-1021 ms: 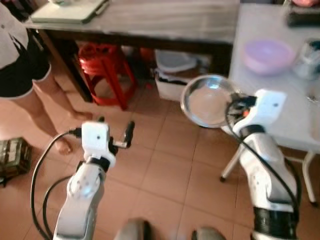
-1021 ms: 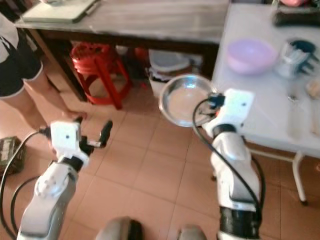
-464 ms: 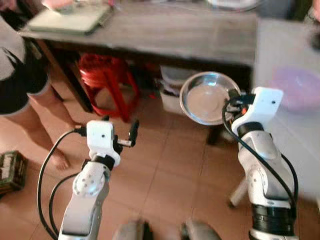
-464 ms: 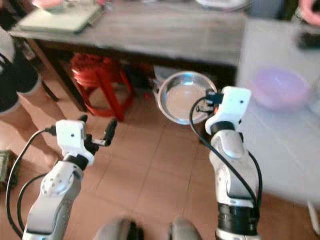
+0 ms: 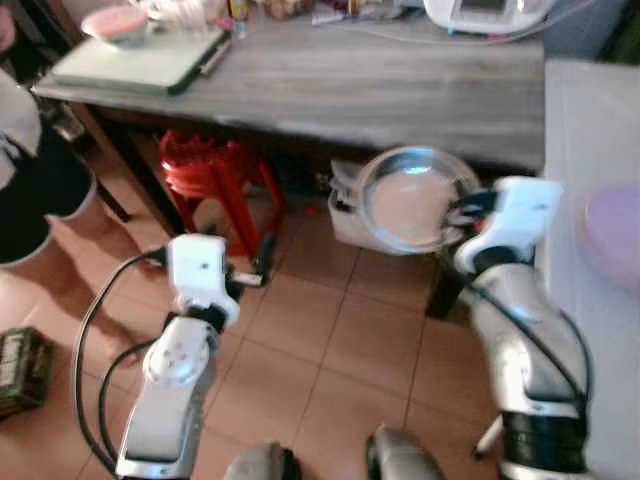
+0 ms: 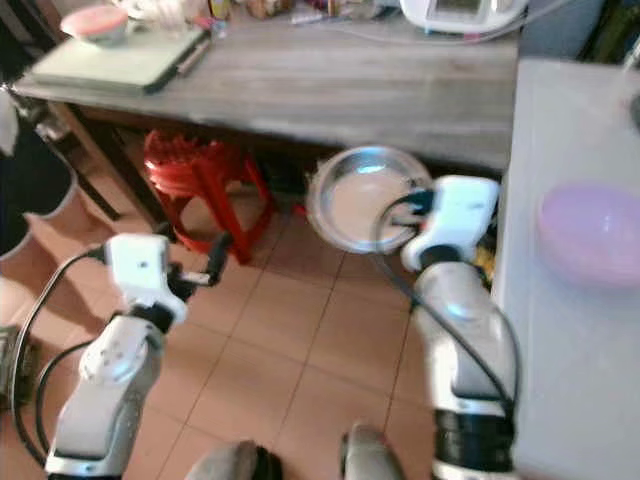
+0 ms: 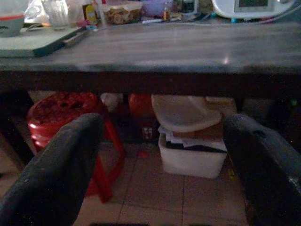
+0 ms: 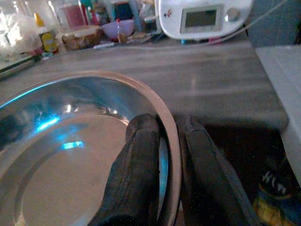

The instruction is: Setting the table

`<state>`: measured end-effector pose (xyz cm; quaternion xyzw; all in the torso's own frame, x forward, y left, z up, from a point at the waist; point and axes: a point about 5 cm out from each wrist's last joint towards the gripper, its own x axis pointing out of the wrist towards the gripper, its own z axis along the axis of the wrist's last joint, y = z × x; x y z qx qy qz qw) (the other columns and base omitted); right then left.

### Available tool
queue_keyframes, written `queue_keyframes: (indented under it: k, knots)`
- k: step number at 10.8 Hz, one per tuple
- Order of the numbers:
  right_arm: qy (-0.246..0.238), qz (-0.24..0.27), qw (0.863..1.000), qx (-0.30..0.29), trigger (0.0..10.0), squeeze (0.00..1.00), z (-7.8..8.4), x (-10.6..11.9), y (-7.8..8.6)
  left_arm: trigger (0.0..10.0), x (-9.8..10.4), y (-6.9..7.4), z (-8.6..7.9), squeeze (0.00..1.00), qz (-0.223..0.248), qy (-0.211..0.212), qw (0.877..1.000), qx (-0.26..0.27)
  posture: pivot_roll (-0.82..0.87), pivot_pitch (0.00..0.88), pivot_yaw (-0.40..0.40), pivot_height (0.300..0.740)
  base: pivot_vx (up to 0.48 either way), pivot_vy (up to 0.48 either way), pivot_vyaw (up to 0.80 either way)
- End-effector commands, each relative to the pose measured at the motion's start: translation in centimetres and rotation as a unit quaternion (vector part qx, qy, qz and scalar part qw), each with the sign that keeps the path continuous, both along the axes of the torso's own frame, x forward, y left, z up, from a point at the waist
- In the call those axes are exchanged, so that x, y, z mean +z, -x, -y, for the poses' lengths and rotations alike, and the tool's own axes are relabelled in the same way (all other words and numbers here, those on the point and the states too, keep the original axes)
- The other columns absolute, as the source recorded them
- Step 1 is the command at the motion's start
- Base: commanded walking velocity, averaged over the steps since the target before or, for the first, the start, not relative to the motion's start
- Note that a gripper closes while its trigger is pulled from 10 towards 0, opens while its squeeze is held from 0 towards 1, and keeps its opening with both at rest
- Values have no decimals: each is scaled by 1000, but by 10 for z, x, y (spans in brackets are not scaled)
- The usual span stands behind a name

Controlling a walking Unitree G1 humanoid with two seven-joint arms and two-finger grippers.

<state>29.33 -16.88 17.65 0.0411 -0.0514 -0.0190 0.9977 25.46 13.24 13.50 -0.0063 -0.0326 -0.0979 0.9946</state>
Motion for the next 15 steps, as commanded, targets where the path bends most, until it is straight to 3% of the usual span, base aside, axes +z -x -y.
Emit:
queue_keyframes:
  k: [1, 8, 12, 14, 15]
  knots:
    - [-7, 10, 1000, 16, 0, 0, -10, 3, -1, 10000, -1, 1, -8, 0, -1, -11, 1000, 11, -15, 143, 84, 740, 424, 0, 0]
    - [-17, 6, 1000, -9, 0, 0, -1, 2, -5, 10000, -1, 1, -4, 0, 0, -15, 1000, 0, -13, 149, 87, 740, 423, 0, 0]
    - [-36, -20, 999, -19, 0, 0, 7, -4, -18, 10000, -1, 0, -2, 0, 1, -13, 1000, -1, -6, 142, 85, 740, 394, 273, 0]
    - [-32, -42, 998, -17, 0, 0, 8, -11, -27, 10000, 0, 0, -4, 0, 3, -18, 1000, 7, -4, 141, 85, 740, 0, 129, 0]
    - [-53, -53, 997, -18, 0, 0, 8, -13, -32, 10000, 0, 0, -4, 0, 4, -19, 1000, 9, -2, 141, 85, 740, 0, 0, 0]
